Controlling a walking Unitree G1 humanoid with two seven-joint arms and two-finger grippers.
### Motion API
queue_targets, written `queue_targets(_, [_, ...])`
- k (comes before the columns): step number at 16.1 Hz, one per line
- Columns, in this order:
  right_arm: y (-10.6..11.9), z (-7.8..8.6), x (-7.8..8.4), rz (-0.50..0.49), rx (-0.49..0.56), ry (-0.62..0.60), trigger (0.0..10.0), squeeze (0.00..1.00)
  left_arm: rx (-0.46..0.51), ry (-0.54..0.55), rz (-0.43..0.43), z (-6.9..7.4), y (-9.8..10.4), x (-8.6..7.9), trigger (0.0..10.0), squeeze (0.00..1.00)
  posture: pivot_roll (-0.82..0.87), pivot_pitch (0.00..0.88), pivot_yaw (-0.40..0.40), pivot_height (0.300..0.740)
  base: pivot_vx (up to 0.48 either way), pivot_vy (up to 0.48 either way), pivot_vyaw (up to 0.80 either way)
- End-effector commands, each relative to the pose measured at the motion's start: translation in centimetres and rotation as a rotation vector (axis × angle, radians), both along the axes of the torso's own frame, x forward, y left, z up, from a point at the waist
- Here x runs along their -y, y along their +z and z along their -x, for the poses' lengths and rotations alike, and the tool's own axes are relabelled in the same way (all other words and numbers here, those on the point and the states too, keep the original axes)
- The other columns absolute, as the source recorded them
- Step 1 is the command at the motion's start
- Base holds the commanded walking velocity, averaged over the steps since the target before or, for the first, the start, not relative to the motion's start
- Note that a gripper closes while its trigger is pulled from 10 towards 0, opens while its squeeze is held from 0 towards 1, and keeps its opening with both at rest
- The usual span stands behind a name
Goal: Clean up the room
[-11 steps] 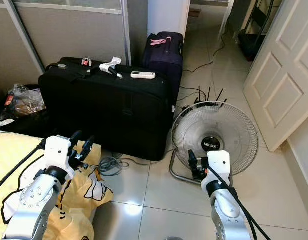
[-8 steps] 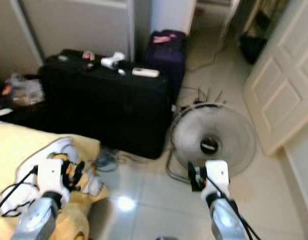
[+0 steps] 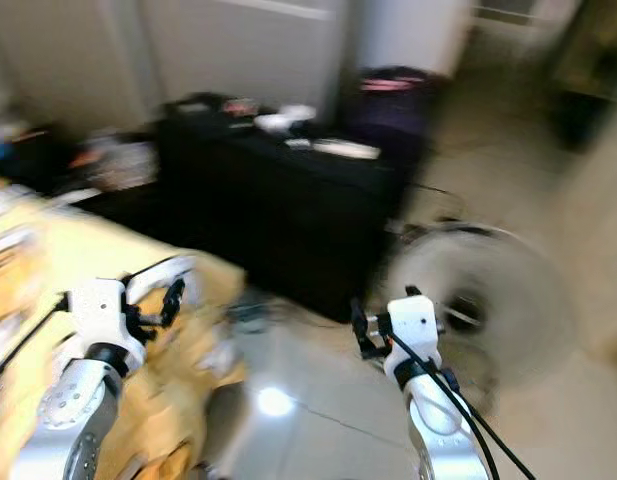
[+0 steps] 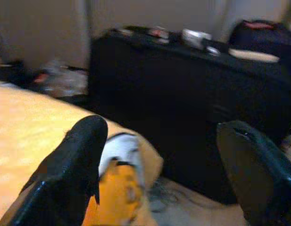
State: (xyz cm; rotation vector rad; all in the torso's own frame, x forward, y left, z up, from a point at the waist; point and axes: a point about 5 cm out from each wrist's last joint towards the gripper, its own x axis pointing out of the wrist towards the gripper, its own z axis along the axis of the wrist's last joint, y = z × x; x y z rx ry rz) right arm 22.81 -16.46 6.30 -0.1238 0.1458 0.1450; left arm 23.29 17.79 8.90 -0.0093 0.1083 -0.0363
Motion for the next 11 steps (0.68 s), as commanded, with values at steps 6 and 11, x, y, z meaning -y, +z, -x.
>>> queue_targets(6, [0.5, -0.4, 0.8, -0.091, 0.016, -0.088, 10.0, 1.0, 0.001, -0.014, -0.089, -1.3, 1.4, -1.0, 10.0, 0.09, -0.02, 0.0, 0.021, 0.74, 0.0, 0.0, 0.8])
queue_targets(11, [0.1, 0.0, 0.5, -0.154, -0.046, -0.06, 10.0, 1.0, 0.029, 0.016, -0.136, -1.1, 1.8, -1.0, 10.0, 0.0, -0.03, 0.0, 0.04, 0.74, 0.0, 0.0, 0.8])
